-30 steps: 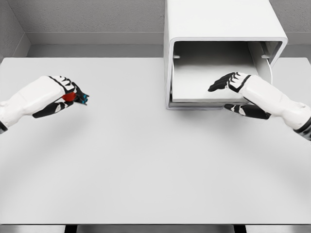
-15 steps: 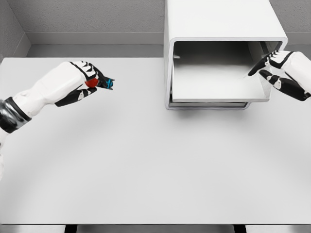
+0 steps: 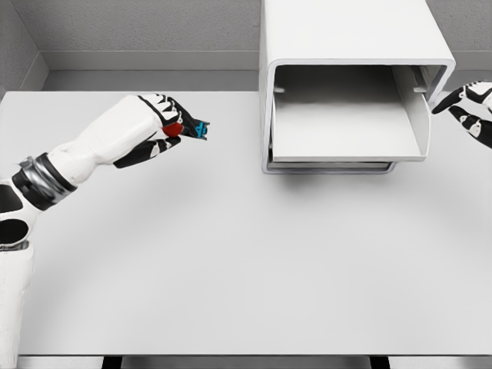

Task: Slide open multi-storey tabletop storage cabinets and put open load switch and slide close multi-storey tabletop storage cabinets

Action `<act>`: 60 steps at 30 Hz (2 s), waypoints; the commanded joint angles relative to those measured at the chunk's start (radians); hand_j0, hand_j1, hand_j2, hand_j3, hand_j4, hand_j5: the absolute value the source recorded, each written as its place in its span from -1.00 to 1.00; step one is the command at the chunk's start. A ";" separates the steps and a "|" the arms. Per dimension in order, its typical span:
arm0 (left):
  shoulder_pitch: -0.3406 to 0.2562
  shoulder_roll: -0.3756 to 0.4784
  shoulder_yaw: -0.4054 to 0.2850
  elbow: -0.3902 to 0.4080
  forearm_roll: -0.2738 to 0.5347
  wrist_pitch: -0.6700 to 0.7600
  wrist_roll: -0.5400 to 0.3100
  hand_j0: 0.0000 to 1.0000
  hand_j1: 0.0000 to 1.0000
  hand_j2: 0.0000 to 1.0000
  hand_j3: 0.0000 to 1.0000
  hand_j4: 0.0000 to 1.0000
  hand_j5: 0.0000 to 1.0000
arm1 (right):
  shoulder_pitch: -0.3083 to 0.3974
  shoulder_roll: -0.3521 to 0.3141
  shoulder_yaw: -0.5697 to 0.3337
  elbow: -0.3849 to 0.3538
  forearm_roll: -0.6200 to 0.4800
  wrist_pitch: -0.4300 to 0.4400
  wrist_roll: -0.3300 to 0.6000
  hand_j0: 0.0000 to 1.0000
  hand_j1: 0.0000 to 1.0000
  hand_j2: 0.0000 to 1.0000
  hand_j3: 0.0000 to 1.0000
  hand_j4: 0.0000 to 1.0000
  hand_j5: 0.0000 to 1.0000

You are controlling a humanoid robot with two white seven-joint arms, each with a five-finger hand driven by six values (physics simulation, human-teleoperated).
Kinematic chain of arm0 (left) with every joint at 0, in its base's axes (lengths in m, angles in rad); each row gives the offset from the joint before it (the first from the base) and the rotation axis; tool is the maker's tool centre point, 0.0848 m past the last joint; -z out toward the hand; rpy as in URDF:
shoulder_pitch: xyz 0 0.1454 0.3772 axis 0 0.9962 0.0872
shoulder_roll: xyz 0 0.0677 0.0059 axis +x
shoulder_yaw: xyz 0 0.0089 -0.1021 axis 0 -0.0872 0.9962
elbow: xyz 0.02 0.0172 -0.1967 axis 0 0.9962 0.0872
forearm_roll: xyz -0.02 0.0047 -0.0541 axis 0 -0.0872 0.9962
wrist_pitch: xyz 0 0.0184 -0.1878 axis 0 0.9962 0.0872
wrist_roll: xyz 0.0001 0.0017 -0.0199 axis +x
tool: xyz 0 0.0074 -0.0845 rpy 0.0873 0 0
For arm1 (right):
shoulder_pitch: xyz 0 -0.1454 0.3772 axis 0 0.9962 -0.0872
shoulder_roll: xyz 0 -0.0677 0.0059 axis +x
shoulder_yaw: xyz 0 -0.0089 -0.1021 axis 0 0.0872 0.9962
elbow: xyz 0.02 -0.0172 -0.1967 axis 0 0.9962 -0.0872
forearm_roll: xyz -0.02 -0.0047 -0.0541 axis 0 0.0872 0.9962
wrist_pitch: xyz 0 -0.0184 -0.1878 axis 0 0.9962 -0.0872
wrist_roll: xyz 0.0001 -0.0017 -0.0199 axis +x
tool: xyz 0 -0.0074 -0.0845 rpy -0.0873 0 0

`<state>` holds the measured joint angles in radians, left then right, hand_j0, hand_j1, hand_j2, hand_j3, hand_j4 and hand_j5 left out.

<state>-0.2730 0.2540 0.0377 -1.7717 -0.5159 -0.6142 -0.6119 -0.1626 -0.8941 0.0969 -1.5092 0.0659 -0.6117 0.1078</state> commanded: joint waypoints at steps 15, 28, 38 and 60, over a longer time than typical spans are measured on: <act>-0.028 -0.105 -0.056 -0.008 0.008 0.003 0.001 -0.02 -0.02 -0.02 -0.02 -0.02 -0.02 | 0.058 -0.023 -0.002 0.156 -0.005 0.001 0.000 -0.14 -0.14 -0.14 -0.14 -0.14 -0.14; -0.074 -0.153 -0.093 -0.028 0.011 0.003 0.001 -0.02 -0.02 -0.02 -0.02 -0.02 -0.02 | 0.158 -0.029 -0.011 0.175 0.005 0.001 0.001 -0.12 -0.12 -0.12 -0.12 -0.12 -0.12; -0.083 -0.229 -0.134 -0.023 -0.021 0.003 0.001 -0.02 -0.02 -0.02 -0.02 -0.02 -0.02 | 0.224 -0.026 -0.003 0.081 0.005 0.001 0.003 -0.10 -0.10 -0.10 -0.10 -0.10 -0.10; -0.083 -0.254 -0.216 -0.025 -0.128 0.003 0.001 -0.02 -0.02 -0.02 -0.02 -0.02 -0.02 | 0.365 0.047 -0.002 -0.200 0.058 0.001 0.026 -0.07 -0.07 -0.07 -0.07 -0.07 -0.07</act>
<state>-0.3574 0.0002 -0.1708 -1.7913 -0.6493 -0.6143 -0.6118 0.2025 -0.8561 0.0947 -1.6967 0.1209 -0.6117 0.1324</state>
